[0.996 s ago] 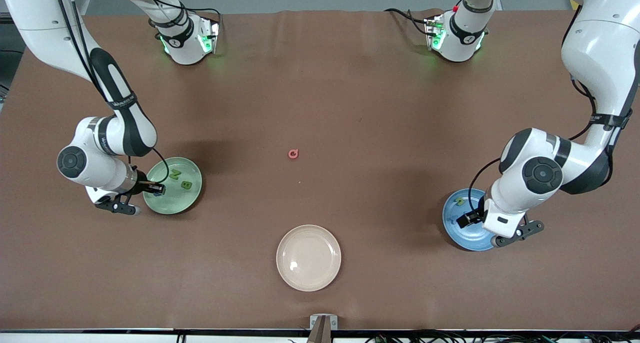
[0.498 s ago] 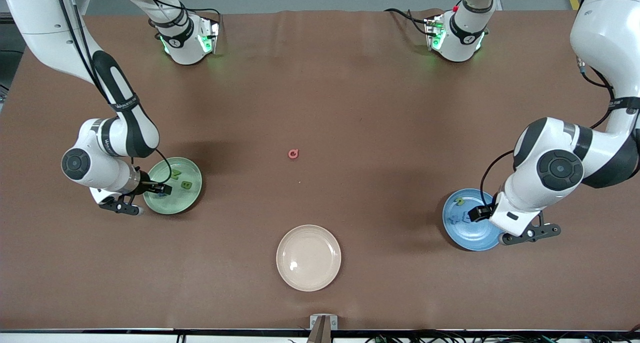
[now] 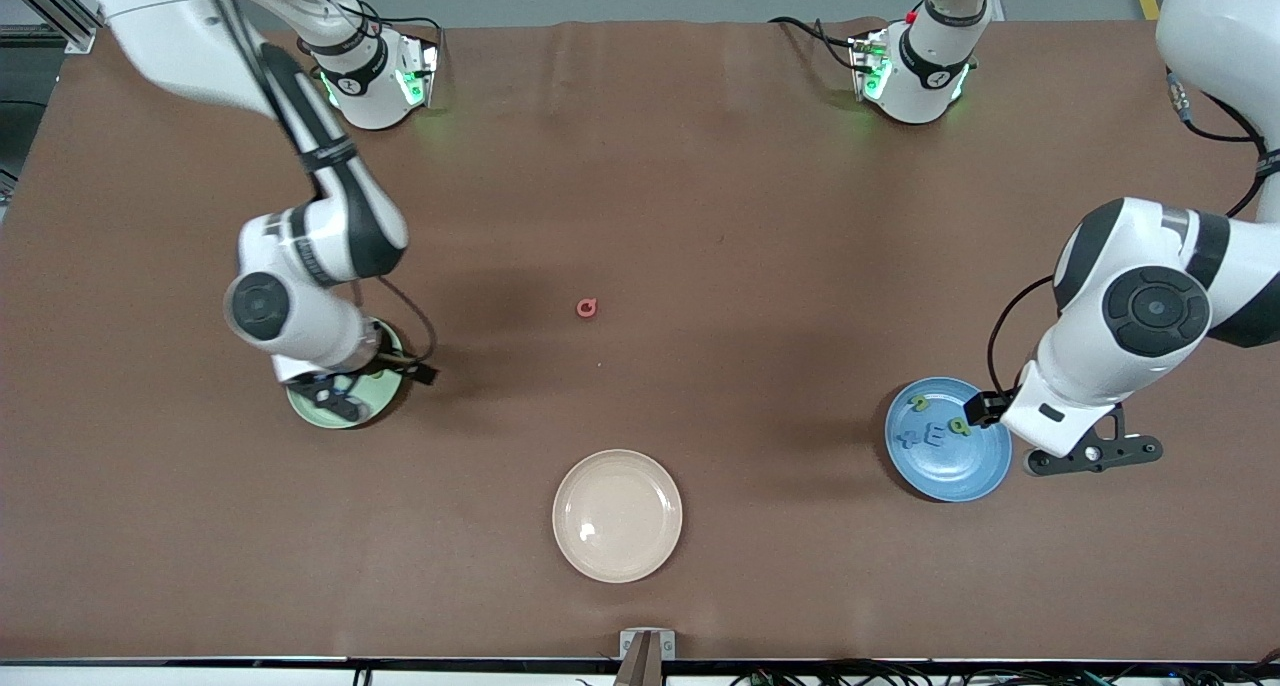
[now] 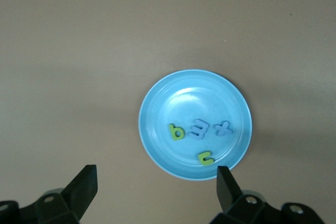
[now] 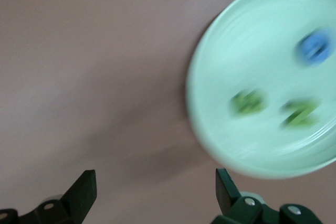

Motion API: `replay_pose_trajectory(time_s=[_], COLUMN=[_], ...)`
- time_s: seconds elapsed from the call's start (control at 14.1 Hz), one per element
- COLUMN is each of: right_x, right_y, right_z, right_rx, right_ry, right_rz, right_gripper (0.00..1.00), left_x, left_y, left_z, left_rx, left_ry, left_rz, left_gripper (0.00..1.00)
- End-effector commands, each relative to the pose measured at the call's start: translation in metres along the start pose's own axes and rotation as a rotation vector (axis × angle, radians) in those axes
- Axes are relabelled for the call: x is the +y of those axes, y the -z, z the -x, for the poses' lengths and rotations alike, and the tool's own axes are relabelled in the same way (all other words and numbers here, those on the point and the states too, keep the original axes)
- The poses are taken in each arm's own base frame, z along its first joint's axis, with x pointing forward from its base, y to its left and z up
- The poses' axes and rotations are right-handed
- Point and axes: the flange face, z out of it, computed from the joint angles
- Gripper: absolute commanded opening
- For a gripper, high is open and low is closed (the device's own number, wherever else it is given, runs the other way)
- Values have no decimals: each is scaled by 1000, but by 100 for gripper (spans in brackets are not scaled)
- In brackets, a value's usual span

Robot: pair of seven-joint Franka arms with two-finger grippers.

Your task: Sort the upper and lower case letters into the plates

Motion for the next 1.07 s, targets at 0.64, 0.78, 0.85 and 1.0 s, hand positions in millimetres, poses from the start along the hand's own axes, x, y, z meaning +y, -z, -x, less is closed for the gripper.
replay_pose_trajectory(time_s=[0.64,0.78,0.85,1.0], right_x=[-121,-123,-124,-128], right_y=[-70,-86,-93,-104], right_z=[172,178,180,190], right_rx=[69,99,109,113], right_ry=[-206,-210,-213,-220], right_rz=[-14,5,7,5], right_gripper=[100,100,100,100], left_x=[-28,-41,-47,-59], left_y=[128,137,145,160], left_z=[32,39,43,54], left_rx=[31,-7,-10,-31], left_ry=[-99,-79,-61,-55], left_rz=[114,142,155,173], left_gripper=[100,100,100,100])
